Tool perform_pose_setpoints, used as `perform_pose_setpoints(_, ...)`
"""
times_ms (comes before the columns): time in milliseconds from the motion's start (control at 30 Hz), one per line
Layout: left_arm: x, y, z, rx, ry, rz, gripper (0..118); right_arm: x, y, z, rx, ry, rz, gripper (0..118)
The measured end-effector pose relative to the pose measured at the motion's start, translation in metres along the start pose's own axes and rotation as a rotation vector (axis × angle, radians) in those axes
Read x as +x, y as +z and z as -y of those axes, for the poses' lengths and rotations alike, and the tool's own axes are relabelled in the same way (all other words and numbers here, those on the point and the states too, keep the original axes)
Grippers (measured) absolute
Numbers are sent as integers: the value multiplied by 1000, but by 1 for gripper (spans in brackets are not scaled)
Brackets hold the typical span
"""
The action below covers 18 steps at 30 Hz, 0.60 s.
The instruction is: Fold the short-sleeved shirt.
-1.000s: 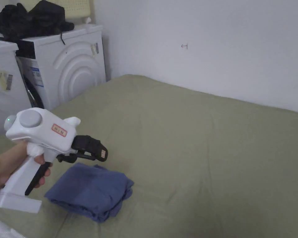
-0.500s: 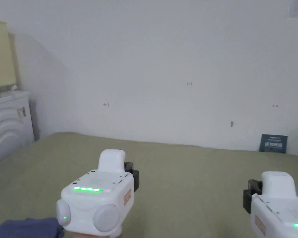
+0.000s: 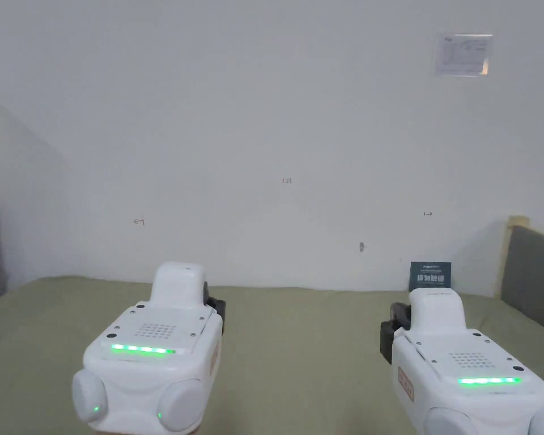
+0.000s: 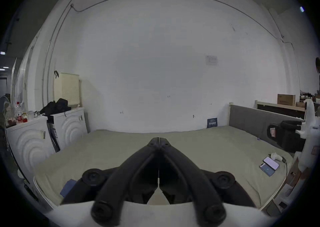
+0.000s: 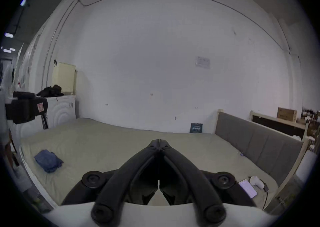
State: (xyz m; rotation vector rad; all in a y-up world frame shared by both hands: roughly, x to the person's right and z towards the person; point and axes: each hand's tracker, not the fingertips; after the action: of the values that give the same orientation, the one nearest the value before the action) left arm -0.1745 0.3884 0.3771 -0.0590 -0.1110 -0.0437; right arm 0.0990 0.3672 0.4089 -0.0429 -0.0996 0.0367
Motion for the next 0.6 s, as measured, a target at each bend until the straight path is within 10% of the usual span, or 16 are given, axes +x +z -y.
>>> perform_pose_setpoints(267, -8, -9, 1, -16, -1, -6, 2, -5, -6, -10, 12, -4, -14, 0)
perform_pose_setpoints(333, -11, -12, 1, -37, 24, 22, 32, -5, -8, -11, 11, -3, -17, 1)
perform_pose_setpoints(367, -11, -14, 2, -40, 35, 22, 68, -4, -9, -11, 11, -8, -16, 11)
perform_pose_setpoints(400, -9, -16, 2, -43, 35, -20, 113, -2, -10, -11, 5, -24, -21, 53)
perform_pose_setpoints(467, -14, -20, 4, -55, 42, -10, 118, 0, -13, -13, -29, -52, -28, 118)
perform_pose_setpoints(600, -14, -18, 6, -53, 29, -23, 118, 0, -6, -8, 16, -58, -3, 118)
